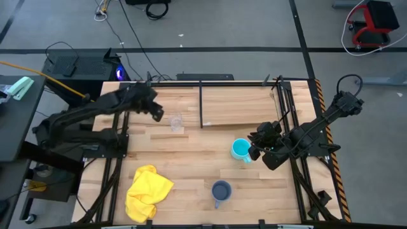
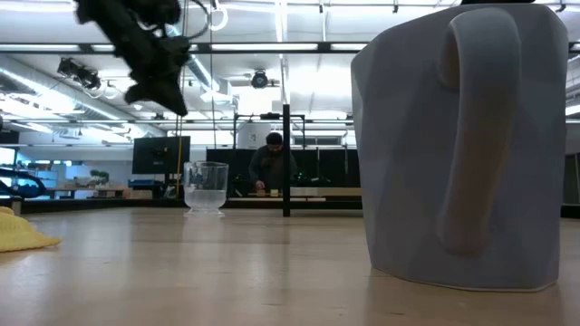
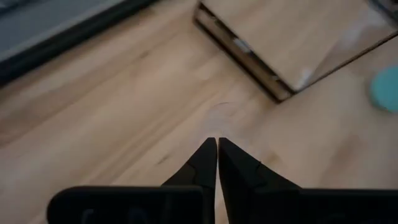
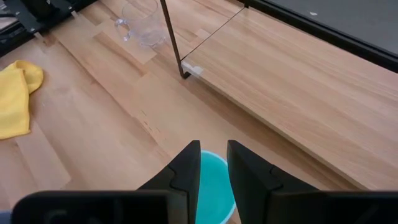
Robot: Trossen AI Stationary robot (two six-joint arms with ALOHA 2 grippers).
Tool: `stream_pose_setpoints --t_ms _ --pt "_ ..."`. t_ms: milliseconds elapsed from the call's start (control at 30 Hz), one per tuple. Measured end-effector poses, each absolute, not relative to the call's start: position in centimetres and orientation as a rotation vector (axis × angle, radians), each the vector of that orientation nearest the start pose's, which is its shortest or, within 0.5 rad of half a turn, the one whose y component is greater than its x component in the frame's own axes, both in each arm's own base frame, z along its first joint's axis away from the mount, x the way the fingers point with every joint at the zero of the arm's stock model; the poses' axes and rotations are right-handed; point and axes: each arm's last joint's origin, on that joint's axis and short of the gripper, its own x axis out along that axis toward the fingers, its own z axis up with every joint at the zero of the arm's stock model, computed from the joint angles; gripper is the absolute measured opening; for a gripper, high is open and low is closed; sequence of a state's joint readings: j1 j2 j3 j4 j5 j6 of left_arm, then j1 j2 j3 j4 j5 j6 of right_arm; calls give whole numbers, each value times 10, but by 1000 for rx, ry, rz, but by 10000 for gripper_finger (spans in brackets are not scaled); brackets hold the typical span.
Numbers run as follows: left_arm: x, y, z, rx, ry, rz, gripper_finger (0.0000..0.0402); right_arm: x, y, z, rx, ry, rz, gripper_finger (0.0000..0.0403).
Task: Stack small to large cups/mugs on shelf
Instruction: Put the transparent mug on the shelf
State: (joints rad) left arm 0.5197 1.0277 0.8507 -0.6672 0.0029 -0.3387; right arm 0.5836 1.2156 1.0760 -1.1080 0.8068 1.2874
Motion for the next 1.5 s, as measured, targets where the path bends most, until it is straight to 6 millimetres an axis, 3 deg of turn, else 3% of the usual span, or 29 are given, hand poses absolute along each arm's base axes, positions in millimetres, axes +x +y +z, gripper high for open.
stream_pose_setpoints --t_ms 167,333,533,1000,1500 --pt "196 124 271 -588 851 584 38 181 102 293 377 645 -685 87" --pt "213 140 245 -633 1065 595 60 177 109 293 364 650 -648 87" --pt "230 151 219 -646 1167 585 88 176 111 293 360 652 -635 86" --pt "240 158 209 -645 1160 569 117 176 111 293 356 645 -639 86" --pt "259 149 193 -642 1177 542 65 176 111 293 348 647 -638 85"
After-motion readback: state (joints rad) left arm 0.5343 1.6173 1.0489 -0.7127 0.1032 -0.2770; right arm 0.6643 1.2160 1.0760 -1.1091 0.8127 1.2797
